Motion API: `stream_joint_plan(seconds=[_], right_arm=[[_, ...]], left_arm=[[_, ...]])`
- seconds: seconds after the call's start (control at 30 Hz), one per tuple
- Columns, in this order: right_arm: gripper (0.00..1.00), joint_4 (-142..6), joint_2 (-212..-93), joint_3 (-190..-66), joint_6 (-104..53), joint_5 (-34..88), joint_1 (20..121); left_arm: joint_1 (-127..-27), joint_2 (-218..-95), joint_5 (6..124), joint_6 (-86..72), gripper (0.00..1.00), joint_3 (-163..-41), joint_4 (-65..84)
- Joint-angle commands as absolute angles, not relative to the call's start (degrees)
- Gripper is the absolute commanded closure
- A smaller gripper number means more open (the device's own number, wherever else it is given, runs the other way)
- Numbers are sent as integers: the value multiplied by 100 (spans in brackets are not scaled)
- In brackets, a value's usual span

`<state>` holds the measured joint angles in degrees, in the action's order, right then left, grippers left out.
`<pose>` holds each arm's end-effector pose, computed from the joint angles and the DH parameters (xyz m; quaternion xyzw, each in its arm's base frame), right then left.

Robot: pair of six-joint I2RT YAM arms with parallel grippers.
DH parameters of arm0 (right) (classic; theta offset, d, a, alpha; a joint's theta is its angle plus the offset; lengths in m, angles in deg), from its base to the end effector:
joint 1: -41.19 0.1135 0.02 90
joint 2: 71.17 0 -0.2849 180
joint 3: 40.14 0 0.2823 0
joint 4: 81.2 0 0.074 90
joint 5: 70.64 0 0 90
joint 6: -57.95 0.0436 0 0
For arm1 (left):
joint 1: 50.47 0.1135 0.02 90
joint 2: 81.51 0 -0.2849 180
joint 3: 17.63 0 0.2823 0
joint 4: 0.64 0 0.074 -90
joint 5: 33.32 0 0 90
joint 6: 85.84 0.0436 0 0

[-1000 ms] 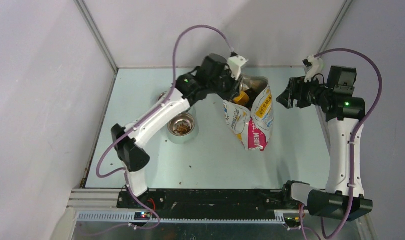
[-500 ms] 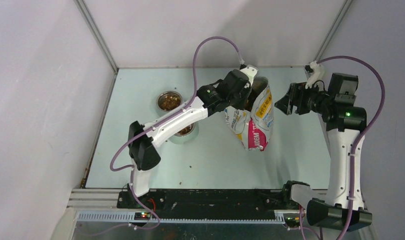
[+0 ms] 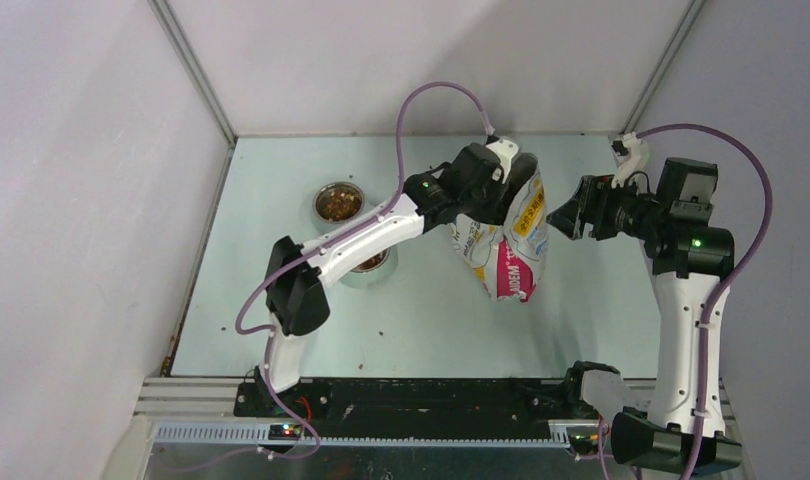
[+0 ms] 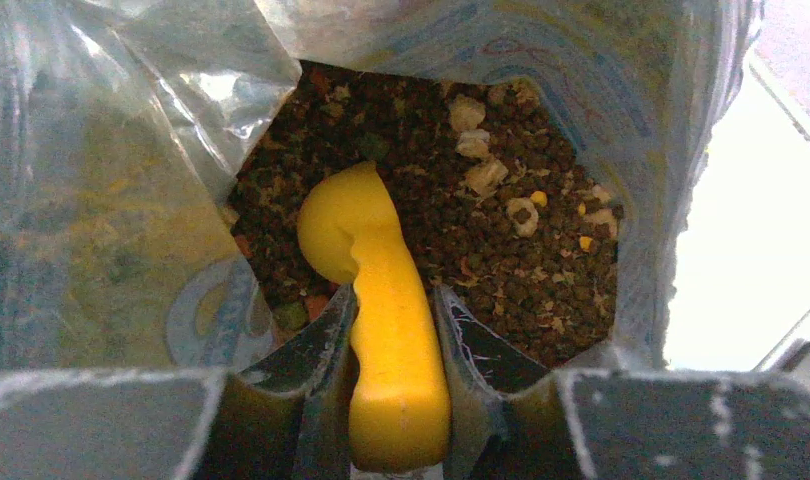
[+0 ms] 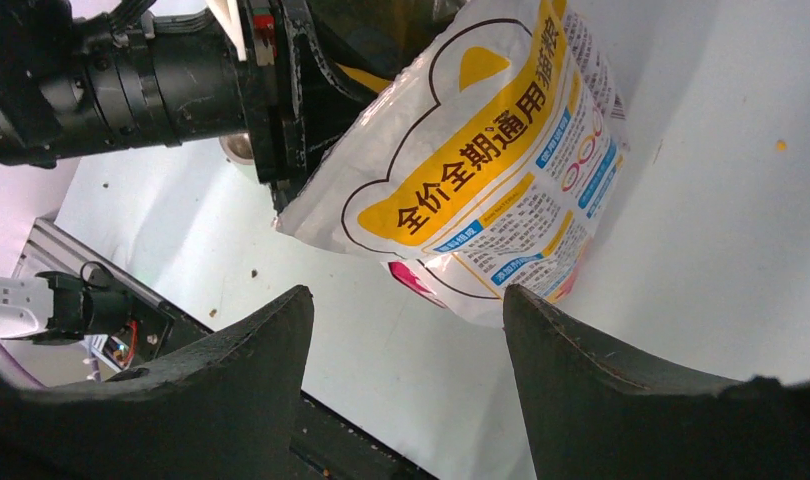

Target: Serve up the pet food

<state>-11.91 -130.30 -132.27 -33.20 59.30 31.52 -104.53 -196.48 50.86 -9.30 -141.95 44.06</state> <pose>0.1991 -0.0055 0.4482 -0.0916 0.8477 0.2633 0.4514 0.3056 -0.4140 0.3497 0.2860 0.8402 -0.2173 0.4062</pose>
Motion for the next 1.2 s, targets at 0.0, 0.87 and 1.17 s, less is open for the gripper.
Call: stream_joint_plan(seconds=[0.0,0.87,1.17], right_arm=[[28,-1227,-13057,-13232,-3086,6136,3073],[28,-969,-13430,-13679,-3399,5805,3014],[28,-970,-13395,-13586,-3508,5715,3004]], left_arm=[[-10455,-20133,7019,-1210,100,-13920,4713],[-9594,-19862,10262,-1587,100,-14608,4071],[-9477,-19673,10119,-1565,100,-14777,4179]])
